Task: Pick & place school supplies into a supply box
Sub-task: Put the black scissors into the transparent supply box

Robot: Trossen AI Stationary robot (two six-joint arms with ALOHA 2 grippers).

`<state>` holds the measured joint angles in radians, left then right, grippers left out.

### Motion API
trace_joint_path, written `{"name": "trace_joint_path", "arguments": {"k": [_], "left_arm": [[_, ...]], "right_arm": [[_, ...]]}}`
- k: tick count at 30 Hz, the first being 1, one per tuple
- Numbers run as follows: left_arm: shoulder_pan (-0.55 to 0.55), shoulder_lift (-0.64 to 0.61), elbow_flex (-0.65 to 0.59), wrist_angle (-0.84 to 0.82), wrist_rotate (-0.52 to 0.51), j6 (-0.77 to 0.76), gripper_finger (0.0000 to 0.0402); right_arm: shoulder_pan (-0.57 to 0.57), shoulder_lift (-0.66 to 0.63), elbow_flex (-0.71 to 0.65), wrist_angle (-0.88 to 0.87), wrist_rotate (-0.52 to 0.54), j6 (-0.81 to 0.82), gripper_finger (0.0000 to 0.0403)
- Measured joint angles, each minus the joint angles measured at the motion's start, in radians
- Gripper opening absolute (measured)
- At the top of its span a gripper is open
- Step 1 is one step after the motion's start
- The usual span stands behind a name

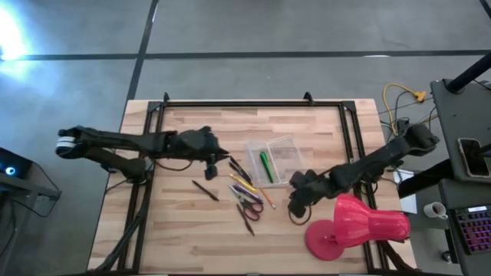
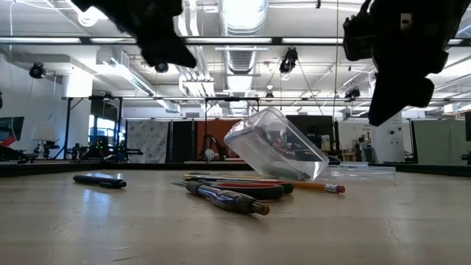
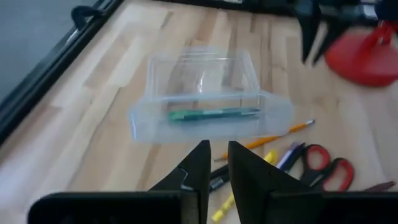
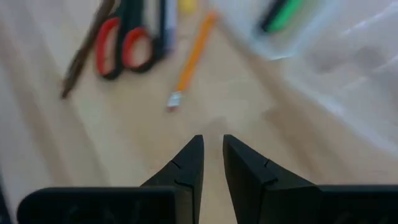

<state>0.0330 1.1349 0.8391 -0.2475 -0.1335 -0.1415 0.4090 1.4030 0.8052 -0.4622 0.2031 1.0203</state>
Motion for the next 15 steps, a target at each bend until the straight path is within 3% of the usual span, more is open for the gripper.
{"name": "trace_joint_path", "arguments": {"k": [6,15], "left_arm": [[-0.005,-0.146,-0.136,0.010,0.001,-0.131,0.0039],[-0.078,-0.275,-0.292,0.003,0.004,-0.270,0.0039]], "right_arm": [[-0.003,0.183,0.087,0.124,-0.147,-0.046,0.0054],[-0.006,0.392,0.300,0.130,-0.158,-0.134,0.0054]]}}
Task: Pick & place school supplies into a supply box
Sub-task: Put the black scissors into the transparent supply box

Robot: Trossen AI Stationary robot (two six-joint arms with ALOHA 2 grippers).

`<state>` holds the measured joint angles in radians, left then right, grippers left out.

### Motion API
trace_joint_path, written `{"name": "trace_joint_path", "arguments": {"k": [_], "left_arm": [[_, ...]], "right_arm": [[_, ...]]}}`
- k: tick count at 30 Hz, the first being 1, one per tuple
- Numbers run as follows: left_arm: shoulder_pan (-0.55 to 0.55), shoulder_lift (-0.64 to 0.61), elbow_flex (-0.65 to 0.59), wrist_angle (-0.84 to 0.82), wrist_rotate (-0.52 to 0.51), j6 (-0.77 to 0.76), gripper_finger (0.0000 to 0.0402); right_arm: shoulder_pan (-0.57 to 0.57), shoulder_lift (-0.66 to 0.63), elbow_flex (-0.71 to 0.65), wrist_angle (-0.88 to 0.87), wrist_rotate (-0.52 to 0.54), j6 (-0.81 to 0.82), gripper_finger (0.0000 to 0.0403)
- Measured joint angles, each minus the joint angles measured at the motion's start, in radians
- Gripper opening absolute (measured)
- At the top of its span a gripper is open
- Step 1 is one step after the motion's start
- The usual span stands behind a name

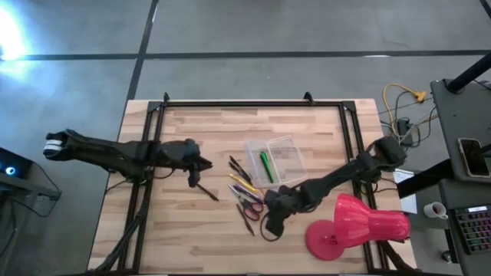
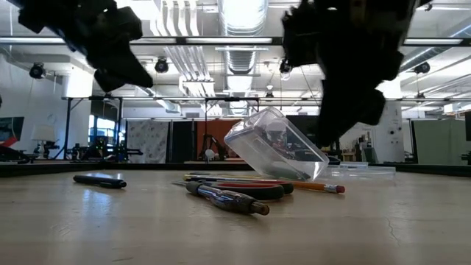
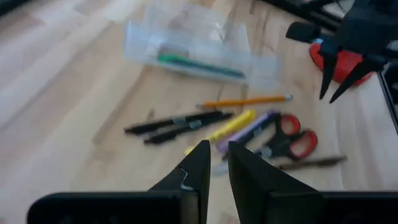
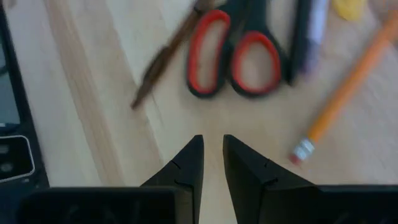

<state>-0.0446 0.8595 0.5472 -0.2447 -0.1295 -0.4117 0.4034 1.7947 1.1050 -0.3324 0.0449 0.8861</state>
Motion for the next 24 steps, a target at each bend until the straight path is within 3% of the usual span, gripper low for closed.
{"name": "trace_joint_path", "arguments": {"k": [6,12,18,24], "left_arm": [[-0.067,-0.022,-0.064,-0.001,0.001,-0.032,0.0039],[-0.135,-0.023,-0.095,-0.007,0.001,-0.074,0.0039],[-0.158,-0.017,-0.096,-0.015,0.001,-0.075,0.0039],[-0.158,-0.016,-0.102,-0.014,0.000,-0.076,0.0039]], "right_arm": [[-0.003,0.129,0.115,-0.002,-0.031,-0.040,0.0059],[-0.009,0.214,0.208,-0.009,-0.083,-0.034,0.0104],[-0.009,0.212,0.253,-0.123,0.024,-0.053,0.0152],[-0.009,0.203,0.285,-0.198,0.114,-0.088,0.0158]]}}
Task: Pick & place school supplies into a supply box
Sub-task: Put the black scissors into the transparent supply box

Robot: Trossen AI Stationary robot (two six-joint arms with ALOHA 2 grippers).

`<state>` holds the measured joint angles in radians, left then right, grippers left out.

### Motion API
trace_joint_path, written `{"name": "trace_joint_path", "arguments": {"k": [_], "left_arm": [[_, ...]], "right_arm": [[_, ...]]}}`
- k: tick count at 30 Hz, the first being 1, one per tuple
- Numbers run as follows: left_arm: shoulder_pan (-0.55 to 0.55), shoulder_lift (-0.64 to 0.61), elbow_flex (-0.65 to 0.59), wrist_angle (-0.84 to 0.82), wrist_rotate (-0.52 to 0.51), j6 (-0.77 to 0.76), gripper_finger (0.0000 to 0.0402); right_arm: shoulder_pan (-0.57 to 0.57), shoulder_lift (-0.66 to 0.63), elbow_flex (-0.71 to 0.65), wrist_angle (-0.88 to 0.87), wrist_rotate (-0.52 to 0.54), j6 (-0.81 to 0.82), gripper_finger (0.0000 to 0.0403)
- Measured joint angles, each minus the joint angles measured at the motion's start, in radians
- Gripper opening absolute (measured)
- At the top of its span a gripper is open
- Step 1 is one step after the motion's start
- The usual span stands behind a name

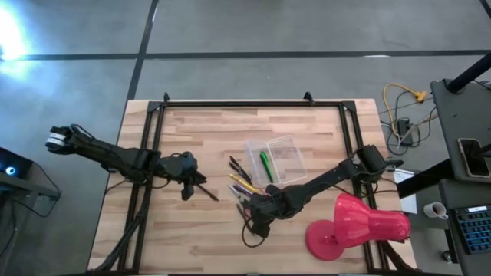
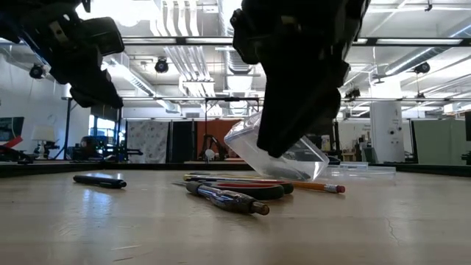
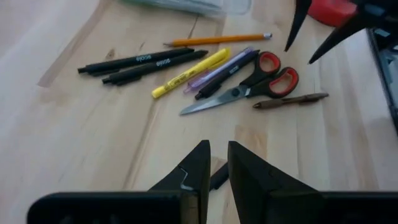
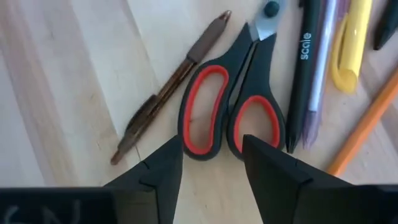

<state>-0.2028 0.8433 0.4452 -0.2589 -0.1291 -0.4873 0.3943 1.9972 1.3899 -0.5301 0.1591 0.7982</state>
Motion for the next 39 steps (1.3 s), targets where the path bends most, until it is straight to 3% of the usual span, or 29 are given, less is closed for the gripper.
{"name": "trace_joint_path", "arguments": {"k": [4,10,22,29,39], "left_arm": [[0.000,0.000,-0.007,0.001,-0.001,-0.033,0.0039],[0.000,0.000,-0.015,0.001,-0.008,-0.119,0.0039],[0.000,0.000,-0.017,0.001,-0.009,-0.155,0.0039],[0.000,0.000,-0.020,-0.001,-0.008,-0.109,0.0039],[-0.006,0.000,-0.037,-0.010,-0.004,-0.073,0.0039]], "right_arm": [[0.001,0.015,-0.004,-0.011,0.017,-0.013,0.0153],[0.000,0.016,-0.016,-0.010,0.131,-0.008,0.0151],[0.036,0.016,-0.018,0.104,0.148,0.093,0.0147],[0.067,0.016,-0.018,0.102,0.184,0.243,0.0146],[0.070,0.098,0.021,0.102,0.212,0.215,0.0146]]}}
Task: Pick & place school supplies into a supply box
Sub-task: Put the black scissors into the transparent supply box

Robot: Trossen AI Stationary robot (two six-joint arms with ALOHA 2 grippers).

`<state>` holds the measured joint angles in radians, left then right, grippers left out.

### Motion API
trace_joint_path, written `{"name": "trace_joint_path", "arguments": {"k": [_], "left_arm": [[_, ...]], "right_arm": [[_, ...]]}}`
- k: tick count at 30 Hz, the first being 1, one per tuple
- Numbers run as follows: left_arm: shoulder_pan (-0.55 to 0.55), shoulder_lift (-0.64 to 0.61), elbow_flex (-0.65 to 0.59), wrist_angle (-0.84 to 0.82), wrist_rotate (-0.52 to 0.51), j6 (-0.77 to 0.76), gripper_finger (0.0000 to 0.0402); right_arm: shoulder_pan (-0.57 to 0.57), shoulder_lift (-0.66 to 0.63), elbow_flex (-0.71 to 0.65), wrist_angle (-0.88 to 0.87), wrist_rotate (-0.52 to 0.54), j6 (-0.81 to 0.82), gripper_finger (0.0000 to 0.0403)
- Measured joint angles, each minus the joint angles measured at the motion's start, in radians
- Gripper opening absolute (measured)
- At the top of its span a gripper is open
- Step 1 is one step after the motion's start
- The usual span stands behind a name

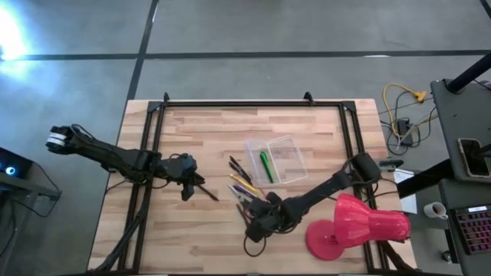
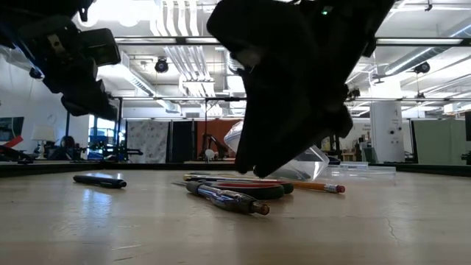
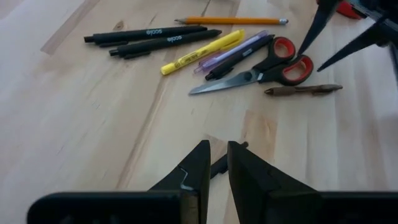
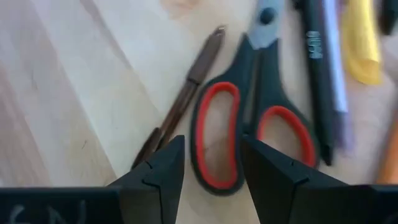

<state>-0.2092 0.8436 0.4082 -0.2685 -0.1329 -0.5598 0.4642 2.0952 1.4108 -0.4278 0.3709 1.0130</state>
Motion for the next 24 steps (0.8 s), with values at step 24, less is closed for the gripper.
{"name": "trace_joint_path", "arguments": {"k": [24], "left_arm": [[-0.001,0.000,-0.047,0.004,0.000,0.000,0.0039]], "right_arm": [[-0.013,0.017,0.104,-0.153,0.004,0.026,0.0146]]}}
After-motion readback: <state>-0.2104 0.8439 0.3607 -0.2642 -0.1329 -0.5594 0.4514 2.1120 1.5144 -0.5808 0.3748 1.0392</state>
